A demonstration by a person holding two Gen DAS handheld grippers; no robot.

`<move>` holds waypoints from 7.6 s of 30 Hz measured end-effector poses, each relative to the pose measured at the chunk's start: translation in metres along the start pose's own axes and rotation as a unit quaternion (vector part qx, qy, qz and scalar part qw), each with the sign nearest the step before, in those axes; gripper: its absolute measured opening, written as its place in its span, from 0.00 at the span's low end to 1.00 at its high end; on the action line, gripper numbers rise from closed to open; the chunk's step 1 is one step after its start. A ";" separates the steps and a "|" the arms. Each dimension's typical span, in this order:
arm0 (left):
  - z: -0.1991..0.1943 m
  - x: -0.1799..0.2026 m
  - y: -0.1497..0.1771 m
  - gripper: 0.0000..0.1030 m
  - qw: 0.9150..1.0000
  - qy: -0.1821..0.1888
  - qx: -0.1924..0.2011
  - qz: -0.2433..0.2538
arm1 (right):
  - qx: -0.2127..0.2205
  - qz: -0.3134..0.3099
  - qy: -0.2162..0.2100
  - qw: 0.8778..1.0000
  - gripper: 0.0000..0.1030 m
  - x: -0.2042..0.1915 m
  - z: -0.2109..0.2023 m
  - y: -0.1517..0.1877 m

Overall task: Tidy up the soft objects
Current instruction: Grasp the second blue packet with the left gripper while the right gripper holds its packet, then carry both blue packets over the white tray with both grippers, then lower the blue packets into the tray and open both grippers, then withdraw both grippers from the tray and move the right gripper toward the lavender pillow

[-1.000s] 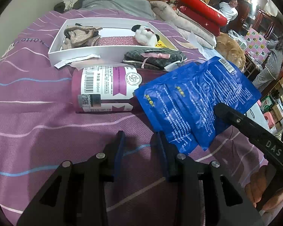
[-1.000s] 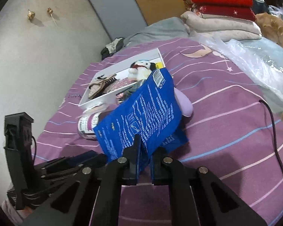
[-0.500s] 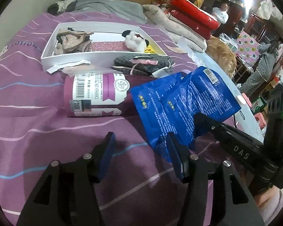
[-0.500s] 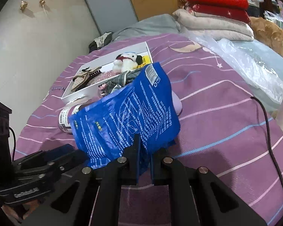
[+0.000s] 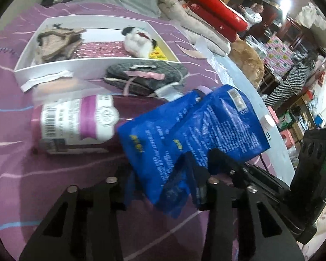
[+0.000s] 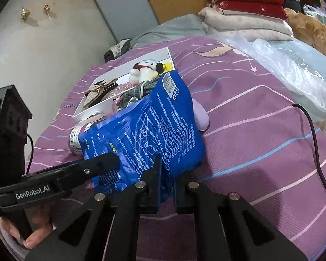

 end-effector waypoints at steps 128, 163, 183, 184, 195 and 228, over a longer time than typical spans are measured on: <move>0.097 -0.143 -0.236 0.06 0.982 -0.034 -0.164 -0.085 | -0.088 0.405 -0.180 0.892 0.03 0.022 0.181 -0.211; 0.051 -0.138 -0.248 0.57 0.987 -0.139 -0.078 -0.033 | -0.172 0.380 -0.104 0.903 0.66 0.006 0.185 -0.246; 0.100 -0.127 -0.228 0.27 0.971 -0.190 -0.143 -0.009 | -0.210 0.122 0.048 0.969 0.07 -0.009 0.231 -0.246; 0.101 -0.126 -0.228 0.27 0.969 -0.203 -0.138 -0.002 | -0.216 0.116 0.059 0.968 0.06 -0.006 0.239 -0.244; 0.078 -0.128 -0.224 0.27 0.977 -0.169 -0.125 -0.043 | -0.201 0.068 0.088 0.973 0.02 -0.007 0.227 -0.242; -0.066 -0.048 -0.177 0.27 0.981 -0.182 -0.061 -0.017 | -0.177 0.067 0.006 0.982 0.02 -0.084 0.073 -0.215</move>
Point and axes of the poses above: each gripper's, at about its wrist camera, not at the fingertips, and z roughly the way its jaws point, x to its right, y to its underside, the point moved 2 cm from there along z, roughly the way its jaws point, and after that the axes turned 7 degrees about -y, right-handed, at the moved point
